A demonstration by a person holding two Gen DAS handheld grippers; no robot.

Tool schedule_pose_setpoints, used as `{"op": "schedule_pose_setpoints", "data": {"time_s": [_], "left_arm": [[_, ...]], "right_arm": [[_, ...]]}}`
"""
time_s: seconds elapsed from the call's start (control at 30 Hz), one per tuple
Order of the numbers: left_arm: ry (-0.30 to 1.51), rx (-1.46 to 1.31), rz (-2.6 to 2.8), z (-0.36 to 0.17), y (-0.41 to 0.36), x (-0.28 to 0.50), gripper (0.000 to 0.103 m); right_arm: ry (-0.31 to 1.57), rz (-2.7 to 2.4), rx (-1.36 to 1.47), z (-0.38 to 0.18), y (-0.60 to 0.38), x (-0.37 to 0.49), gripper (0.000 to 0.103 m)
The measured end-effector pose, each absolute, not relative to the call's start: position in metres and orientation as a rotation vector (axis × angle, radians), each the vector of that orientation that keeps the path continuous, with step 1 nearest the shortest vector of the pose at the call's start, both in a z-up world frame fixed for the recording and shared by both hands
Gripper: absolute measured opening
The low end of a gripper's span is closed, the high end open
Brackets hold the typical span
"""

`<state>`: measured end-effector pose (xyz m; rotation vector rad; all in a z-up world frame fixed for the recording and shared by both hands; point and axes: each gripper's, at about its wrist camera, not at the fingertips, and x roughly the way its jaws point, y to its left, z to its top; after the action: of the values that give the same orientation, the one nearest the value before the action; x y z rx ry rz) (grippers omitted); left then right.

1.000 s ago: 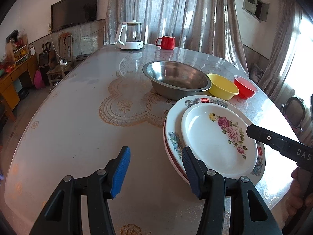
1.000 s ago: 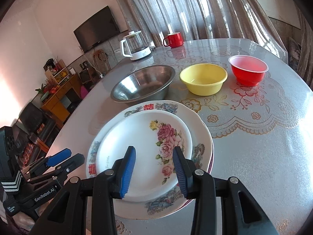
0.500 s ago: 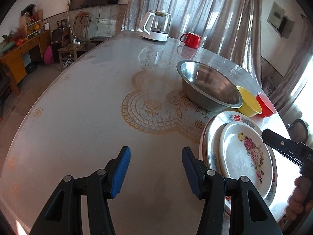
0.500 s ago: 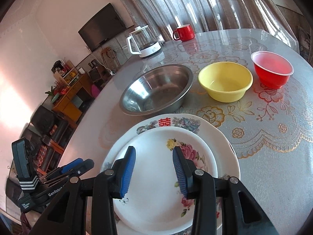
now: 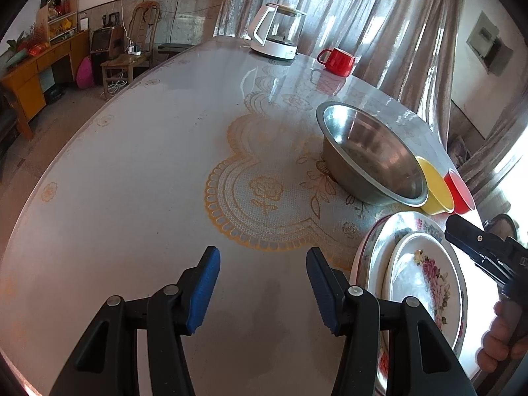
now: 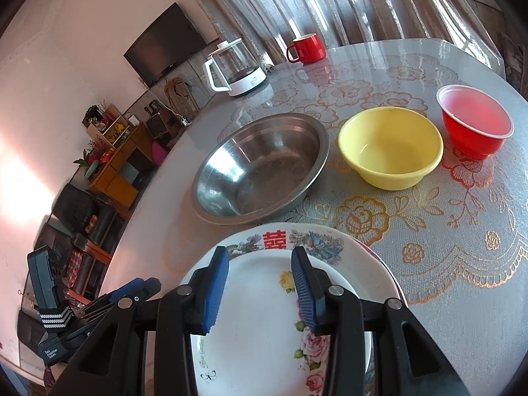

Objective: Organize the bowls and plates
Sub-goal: 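Grasp the steel basin rim with the right gripper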

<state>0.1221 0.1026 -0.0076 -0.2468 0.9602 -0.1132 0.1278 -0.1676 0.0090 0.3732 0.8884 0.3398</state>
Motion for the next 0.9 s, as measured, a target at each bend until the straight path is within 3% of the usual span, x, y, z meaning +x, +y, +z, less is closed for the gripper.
{"op": "schedule_pose_setpoints", "data": {"time_s": [0.63, 0.7, 0.8, 0.9], "left_arm": [[0.882, -0.355, -0.235, 0.011, 0.075, 0.215, 0.053], [0.900, -0.329, -0.256, 0.007, 0.066, 0.226, 0.037], [0.887, -0.298, -0.297, 0.002, 0.056, 0.227, 0.030], [0.864, -0.266, -0.288, 0.001, 0.054, 0.224, 0.029]], "right_arm": [[0.965, 0.222, 0.459, -0.014, -0.179, 0.212, 0.039], [0.987, 0.207, 0.439, -0.018, -0.177, 0.219, 0.039], [1.003, 0.217, 0.377, -0.020, -0.168, 0.226, 0.035], [1.015, 0.208, 0.278, -0.022, -0.154, 0.228, 0.033]]}}
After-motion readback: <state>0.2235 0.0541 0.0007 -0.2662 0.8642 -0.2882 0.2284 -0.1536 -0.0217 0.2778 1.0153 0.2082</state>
